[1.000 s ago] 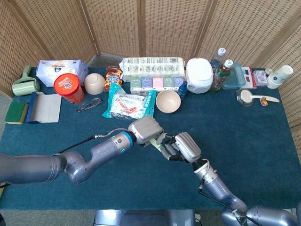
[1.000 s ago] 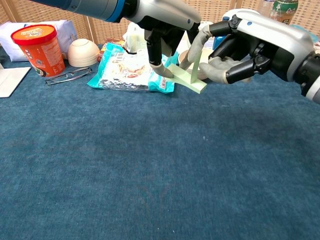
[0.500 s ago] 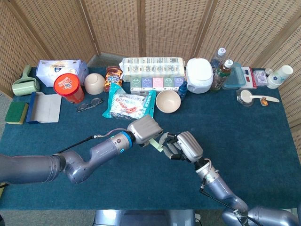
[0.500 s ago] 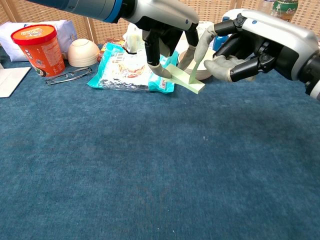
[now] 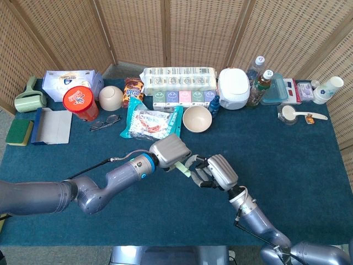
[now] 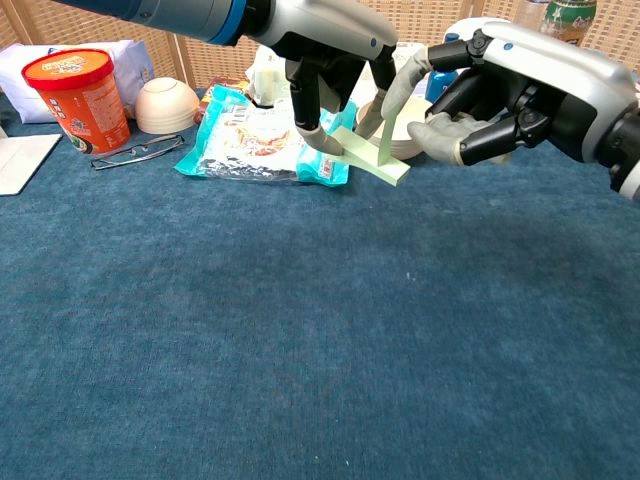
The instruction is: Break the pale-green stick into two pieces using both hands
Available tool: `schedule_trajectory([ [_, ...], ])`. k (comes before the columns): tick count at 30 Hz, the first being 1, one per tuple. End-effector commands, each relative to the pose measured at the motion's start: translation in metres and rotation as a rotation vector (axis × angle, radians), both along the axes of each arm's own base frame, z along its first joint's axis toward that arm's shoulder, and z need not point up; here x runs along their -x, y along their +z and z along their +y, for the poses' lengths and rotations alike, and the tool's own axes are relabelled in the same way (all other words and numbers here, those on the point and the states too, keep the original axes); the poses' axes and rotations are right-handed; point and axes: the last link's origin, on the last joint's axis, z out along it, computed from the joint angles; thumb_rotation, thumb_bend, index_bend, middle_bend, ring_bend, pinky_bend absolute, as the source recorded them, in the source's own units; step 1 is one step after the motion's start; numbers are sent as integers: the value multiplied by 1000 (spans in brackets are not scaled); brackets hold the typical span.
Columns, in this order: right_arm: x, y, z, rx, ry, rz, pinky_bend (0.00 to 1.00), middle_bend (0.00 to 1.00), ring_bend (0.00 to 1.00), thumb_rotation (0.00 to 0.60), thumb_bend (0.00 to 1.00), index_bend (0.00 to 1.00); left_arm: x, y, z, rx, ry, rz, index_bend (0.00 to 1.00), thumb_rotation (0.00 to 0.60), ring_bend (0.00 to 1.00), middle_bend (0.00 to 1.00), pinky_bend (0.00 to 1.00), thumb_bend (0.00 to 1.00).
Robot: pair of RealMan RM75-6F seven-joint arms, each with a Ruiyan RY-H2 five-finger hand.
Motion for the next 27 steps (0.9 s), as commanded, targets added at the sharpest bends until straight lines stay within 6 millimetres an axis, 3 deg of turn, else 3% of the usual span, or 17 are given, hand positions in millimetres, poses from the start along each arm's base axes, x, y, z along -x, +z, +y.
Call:
schedule_trajectory([
  [1,0,0,0,-2,0,1,858,925,998,600,494,440,0,-1,0,0,0,1,653,600,1000,1000,1000,385],
  [13,-1,-2,0,-5,-4,0,858,925,998,600,494,442,0,-2,2,-3,5,0,653,600,1000,1000,1000,386],
  [27,1,-2,-1,-5,-9,-6,858,925,998,600,494,509,1,-4,2,-2,9,4,652,600,1000,1000,1000,386],
])
